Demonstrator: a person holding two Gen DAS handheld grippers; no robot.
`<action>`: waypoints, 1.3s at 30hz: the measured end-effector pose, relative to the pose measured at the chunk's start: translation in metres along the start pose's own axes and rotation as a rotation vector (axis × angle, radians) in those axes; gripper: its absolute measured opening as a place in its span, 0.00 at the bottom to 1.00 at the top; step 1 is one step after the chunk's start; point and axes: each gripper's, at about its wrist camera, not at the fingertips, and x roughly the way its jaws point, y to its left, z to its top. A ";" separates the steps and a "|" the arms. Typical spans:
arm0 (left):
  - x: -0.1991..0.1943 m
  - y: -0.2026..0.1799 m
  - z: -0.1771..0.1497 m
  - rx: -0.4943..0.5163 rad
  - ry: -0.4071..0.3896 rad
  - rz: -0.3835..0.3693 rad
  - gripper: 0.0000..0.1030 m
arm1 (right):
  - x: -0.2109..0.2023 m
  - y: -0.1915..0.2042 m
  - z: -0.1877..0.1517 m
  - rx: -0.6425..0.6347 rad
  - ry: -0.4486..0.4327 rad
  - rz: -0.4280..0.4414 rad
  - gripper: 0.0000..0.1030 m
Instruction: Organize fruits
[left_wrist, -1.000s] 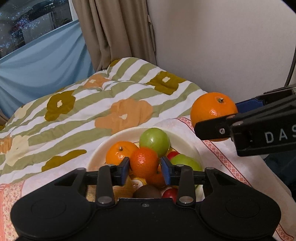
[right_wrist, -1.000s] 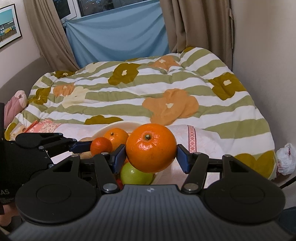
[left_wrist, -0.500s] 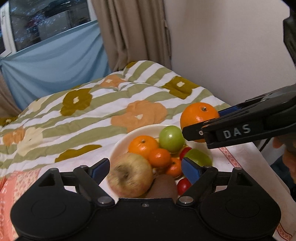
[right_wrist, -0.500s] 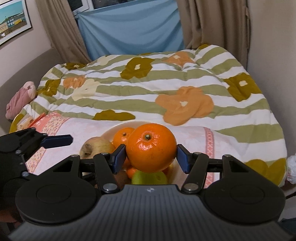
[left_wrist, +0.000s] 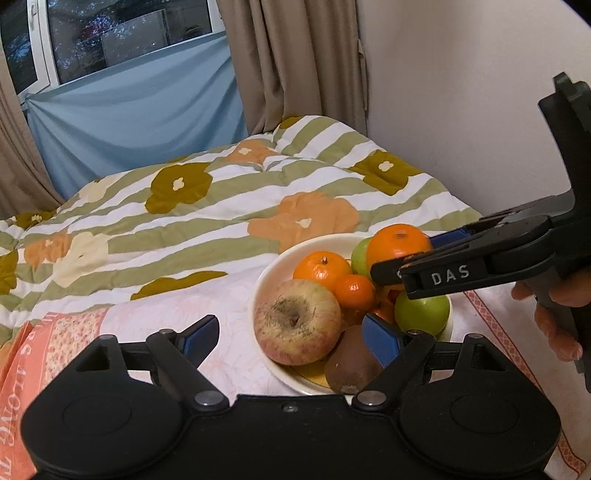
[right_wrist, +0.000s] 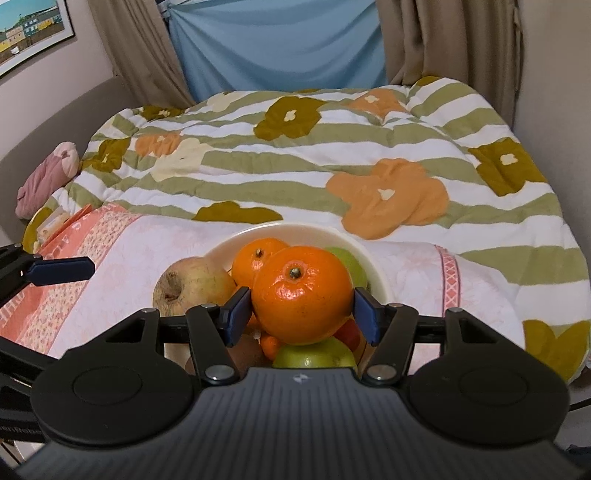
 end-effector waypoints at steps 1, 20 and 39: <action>0.000 0.000 -0.001 -0.001 0.002 0.001 0.85 | -0.001 0.000 0.000 -0.004 -0.005 -0.004 0.88; -0.032 0.014 0.000 -0.047 -0.030 0.016 0.85 | -0.036 0.018 0.004 -0.060 -0.084 -0.057 1.00; -0.178 0.087 -0.019 -0.185 -0.160 0.112 1.00 | -0.199 0.151 -0.022 -0.019 -0.228 -0.263 1.00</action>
